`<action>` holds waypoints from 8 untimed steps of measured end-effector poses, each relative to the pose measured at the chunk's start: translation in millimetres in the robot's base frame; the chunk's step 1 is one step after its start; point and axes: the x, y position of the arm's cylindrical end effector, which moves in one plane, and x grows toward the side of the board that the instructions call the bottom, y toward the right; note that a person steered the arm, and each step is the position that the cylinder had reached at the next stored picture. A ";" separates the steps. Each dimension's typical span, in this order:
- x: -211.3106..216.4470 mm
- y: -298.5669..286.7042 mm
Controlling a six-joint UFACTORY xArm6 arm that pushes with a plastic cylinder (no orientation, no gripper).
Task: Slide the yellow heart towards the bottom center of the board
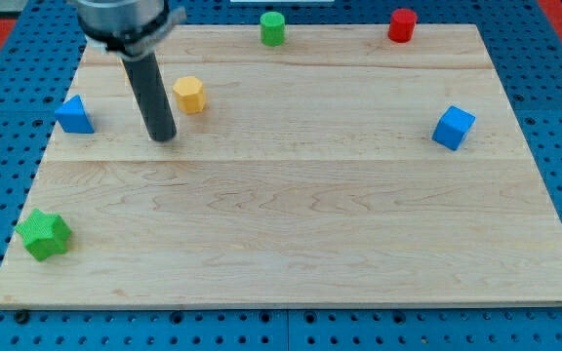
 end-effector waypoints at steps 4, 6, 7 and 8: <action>-60.9 -113.4; -110.3 -84.5; -96.0 -34.7; -72.1 5.6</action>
